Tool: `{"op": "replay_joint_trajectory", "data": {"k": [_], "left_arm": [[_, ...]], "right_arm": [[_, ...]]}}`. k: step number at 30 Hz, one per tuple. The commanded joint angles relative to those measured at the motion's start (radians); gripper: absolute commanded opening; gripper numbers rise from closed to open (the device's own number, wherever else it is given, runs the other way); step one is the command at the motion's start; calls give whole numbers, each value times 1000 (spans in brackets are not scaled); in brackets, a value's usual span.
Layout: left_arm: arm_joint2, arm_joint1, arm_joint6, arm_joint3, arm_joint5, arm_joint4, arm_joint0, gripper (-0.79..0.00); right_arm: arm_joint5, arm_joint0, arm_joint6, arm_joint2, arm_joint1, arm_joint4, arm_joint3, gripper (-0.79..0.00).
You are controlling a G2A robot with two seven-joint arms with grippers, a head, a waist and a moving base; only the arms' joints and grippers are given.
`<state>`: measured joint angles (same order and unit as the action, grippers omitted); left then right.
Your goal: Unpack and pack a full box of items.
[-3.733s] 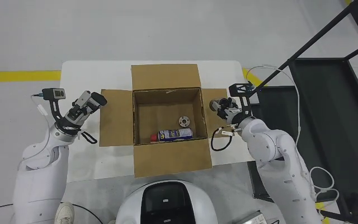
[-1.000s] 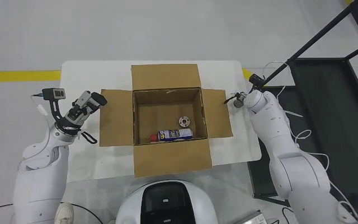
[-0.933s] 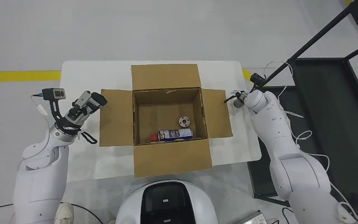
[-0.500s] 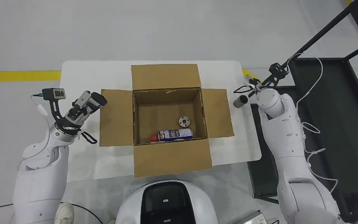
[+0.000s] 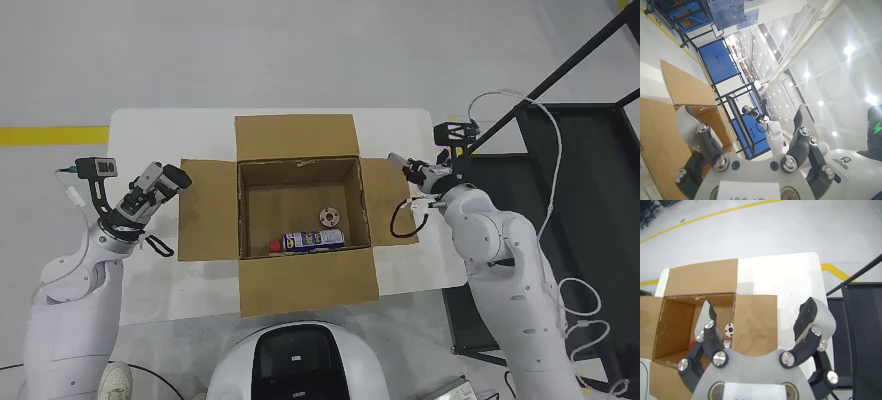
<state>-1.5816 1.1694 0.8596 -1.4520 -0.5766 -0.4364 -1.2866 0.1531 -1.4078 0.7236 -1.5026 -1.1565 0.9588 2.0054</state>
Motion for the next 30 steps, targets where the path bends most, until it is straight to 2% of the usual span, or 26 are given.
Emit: {"op": "replay_joint_trajectory", "data": {"k": [1,7,30], "left_arm": [[0,0,0,0,0,0,0,0],[0,0,0,0,0,0,0,0],[0,0,0,0,0,0,0,0]], "right_arm": [[-50,-20,27,22,3,38,32,0],[-121,-23,74,55,5,23,35,0],[-121,-23,74,55,5,23,35,0]]}}
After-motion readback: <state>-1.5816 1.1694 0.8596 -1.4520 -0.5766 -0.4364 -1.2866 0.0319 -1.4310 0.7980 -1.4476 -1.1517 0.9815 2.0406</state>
